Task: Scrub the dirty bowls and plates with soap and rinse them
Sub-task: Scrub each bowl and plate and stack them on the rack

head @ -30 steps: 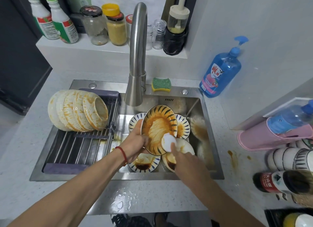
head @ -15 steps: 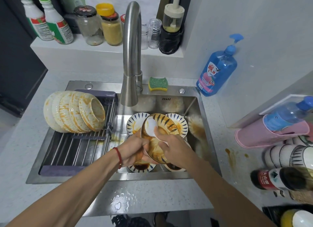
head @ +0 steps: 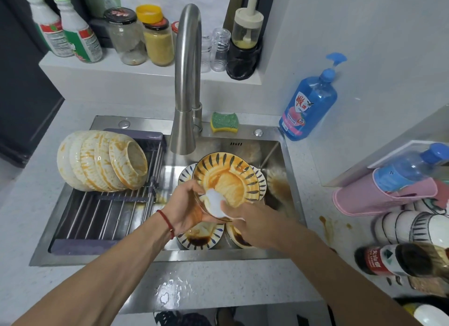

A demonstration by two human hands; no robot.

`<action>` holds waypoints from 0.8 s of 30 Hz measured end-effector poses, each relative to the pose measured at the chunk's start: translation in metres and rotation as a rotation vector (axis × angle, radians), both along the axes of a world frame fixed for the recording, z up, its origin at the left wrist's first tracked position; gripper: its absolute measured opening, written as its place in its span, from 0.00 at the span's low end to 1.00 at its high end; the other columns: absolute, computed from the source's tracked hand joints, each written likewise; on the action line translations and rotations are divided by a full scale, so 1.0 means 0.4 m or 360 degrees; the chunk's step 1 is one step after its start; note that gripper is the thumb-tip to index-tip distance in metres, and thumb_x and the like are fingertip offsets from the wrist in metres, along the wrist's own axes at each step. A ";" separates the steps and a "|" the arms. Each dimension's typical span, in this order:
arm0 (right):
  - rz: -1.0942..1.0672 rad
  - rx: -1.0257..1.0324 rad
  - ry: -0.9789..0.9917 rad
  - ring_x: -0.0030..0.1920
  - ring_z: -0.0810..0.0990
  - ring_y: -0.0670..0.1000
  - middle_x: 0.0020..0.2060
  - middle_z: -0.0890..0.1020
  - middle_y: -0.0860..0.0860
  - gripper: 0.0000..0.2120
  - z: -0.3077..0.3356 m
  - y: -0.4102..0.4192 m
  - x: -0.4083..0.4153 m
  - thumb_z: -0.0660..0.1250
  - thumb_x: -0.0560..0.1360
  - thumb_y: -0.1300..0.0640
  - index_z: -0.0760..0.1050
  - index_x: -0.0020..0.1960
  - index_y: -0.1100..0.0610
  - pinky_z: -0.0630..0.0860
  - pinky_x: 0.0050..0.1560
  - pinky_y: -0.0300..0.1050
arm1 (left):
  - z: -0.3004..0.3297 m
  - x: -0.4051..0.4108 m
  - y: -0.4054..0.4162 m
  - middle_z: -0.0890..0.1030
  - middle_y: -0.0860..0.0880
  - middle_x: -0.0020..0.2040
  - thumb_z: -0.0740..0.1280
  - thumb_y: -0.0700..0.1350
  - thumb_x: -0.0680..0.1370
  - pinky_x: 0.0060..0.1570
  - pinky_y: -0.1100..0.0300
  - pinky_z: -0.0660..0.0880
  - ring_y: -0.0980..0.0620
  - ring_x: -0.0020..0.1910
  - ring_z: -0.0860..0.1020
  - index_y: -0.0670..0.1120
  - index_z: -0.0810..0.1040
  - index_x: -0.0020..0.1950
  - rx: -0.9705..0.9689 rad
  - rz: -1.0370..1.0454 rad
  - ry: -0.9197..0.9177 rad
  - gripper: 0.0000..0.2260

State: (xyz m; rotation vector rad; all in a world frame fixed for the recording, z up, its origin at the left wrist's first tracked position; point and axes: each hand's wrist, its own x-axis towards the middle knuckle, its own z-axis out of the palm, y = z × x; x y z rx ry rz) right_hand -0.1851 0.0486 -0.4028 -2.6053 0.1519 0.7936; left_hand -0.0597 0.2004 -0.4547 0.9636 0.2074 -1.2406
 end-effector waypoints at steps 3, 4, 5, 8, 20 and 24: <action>0.0052 -0.0238 0.0133 0.55 0.74 0.49 0.62 0.76 0.53 0.25 0.002 -0.053 -0.031 0.53 0.84 0.60 0.55 0.81 0.50 0.75 0.56 0.47 | 0.003 -0.004 -0.004 0.82 0.36 0.61 0.54 0.30 0.76 0.49 0.27 0.80 0.32 0.55 0.84 0.37 0.70 0.69 0.0163 -0.0057 -0.0174 0.21; -0.0043 -0.0344 0.0138 0.53 0.75 0.48 0.60 0.77 0.52 0.26 -0.007 -0.076 -0.028 0.53 0.83 0.61 0.56 0.80 0.50 0.77 0.55 0.46 | 0.007 -0.011 -0.003 0.84 0.37 0.57 0.54 0.28 0.76 0.48 0.28 0.80 0.33 0.52 0.85 0.37 0.71 0.66 0.0225 -0.0032 -0.0219 0.20; -0.0155 -0.0424 0.0082 0.50 0.77 0.48 0.56 0.78 0.51 0.27 -0.017 -0.097 -0.015 0.54 0.82 0.61 0.56 0.80 0.50 0.79 0.52 0.46 | 0.009 -0.017 -0.006 0.86 0.39 0.51 0.53 0.26 0.76 0.46 0.31 0.81 0.35 0.49 0.86 0.38 0.62 0.73 0.0241 -0.0069 -0.0232 0.26; -0.0419 -0.0363 -0.0202 0.42 0.77 0.47 0.45 0.76 0.48 0.28 -0.036 -0.068 0.025 0.54 0.85 0.60 0.53 0.82 0.51 0.76 0.40 0.42 | 0.034 -0.037 -0.023 0.86 0.39 0.50 0.52 0.24 0.75 0.43 0.37 0.83 0.31 0.51 0.85 0.37 0.71 0.52 0.0253 -0.0209 -0.0251 0.14; -0.0432 -0.0088 -0.0392 0.46 0.76 0.50 0.46 0.78 0.49 0.27 -0.029 0.066 -0.024 0.56 0.86 0.57 0.53 0.82 0.46 0.74 0.41 0.43 | -0.006 -0.015 -0.009 0.79 0.36 0.61 0.57 0.25 0.66 0.54 0.28 0.77 0.35 0.50 0.78 0.44 0.71 0.74 0.0089 -0.0161 -0.0434 0.36; -0.0627 -0.0257 -0.0251 0.47 0.76 0.47 0.48 0.77 0.48 0.27 -0.071 -0.012 -0.027 0.54 0.86 0.56 0.52 0.83 0.49 0.75 0.44 0.41 | 0.013 0.002 -0.002 0.78 0.38 0.63 0.53 0.21 0.70 0.47 0.36 0.83 0.43 0.46 0.86 0.47 0.70 0.70 0.0142 -0.0178 -0.0542 0.34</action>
